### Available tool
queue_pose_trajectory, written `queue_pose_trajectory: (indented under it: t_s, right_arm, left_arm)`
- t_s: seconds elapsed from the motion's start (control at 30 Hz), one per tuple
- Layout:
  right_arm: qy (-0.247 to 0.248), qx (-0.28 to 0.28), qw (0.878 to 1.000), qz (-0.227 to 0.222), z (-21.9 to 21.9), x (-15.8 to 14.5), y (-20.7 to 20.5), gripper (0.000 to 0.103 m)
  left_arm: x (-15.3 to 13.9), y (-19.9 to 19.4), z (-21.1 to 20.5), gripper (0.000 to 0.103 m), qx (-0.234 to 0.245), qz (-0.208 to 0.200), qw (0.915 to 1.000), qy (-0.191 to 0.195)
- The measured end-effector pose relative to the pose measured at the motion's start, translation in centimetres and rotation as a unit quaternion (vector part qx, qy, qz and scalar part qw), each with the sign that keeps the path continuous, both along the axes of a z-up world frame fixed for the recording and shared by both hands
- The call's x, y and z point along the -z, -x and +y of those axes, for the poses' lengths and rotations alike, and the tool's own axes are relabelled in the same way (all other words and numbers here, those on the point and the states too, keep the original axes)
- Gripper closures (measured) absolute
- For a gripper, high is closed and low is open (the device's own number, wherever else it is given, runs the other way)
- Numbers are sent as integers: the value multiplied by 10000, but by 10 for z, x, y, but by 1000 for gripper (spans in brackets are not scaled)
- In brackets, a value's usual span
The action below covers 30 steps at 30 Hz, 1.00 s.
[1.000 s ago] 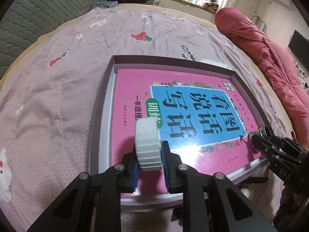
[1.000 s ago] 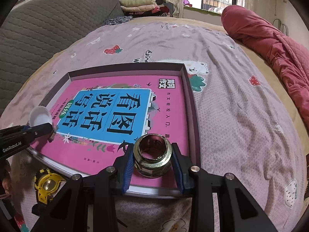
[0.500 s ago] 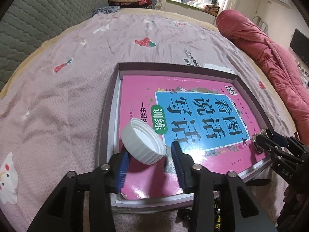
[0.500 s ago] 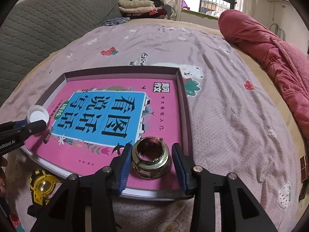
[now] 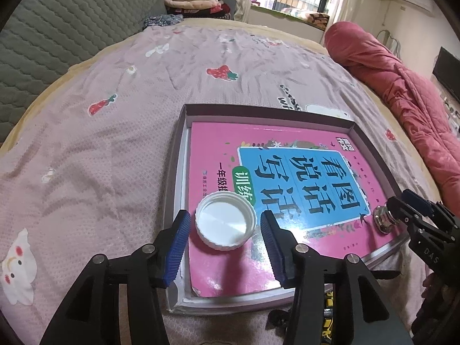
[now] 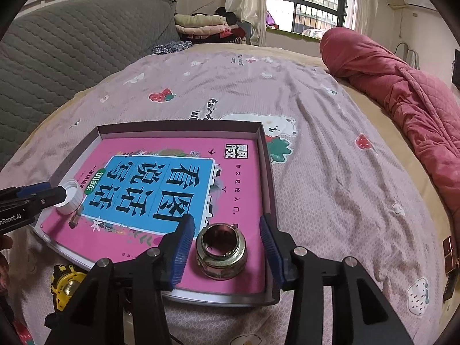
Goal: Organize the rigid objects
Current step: 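Lower and release the white cap onto the book with the left tool while the right tool releases the jar, then pull both open tools back from the tray toward the remaining objects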
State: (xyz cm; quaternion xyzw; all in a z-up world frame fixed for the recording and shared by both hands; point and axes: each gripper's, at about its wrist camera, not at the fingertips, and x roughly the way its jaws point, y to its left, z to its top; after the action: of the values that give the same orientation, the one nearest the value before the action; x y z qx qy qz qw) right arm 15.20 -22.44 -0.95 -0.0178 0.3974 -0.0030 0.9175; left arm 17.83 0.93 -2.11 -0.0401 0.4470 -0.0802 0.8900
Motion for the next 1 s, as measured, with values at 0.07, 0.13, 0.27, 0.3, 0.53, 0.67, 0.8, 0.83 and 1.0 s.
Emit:
queue_pose_trajectory:
  t_s: [0.07,0.13,0.27,0.3,0.53,0.67,0.8,0.83,1.0]
  right_arm:
    - [9,7,10000,-19,-1,-1,0,56]
    - [-2,5,10000,-68,-2,-2,1,56]
    - [-82,-13,9998,-189,-1,-7,3,56]
    - [-91,-19,9997,-227,-1,-9,4,56]
    - [-167,-185,9986,-462,6,-18,8,50]
    - [-235,-311,9975,-595,10,-24,9,48]
    - [-360,-360,9963,-694,13,-32,13,48]
    - [-375,-363,9959,-740,14,-35,15,48]
    - [-421,-383,9944,-885,17,-44,23,48]
  left_arm:
    - [-1,1,0,51,11,-24,10000,2]
    - [-3,3,-2,51,53,-90,9999,-32]
    - [-7,7,-9,50,174,-213,9996,-91]
    - [-9,9,-11,50,196,-264,9994,-139]
    - [-16,17,-17,38,374,-411,9984,-131]
    - [-19,19,-20,37,455,-471,9978,-105]
    - [-20,22,-22,37,504,-500,9974,-116]
    - [-21,24,-22,37,521,-526,9972,-83]
    - [-30,33,-24,36,575,-678,9960,-12]
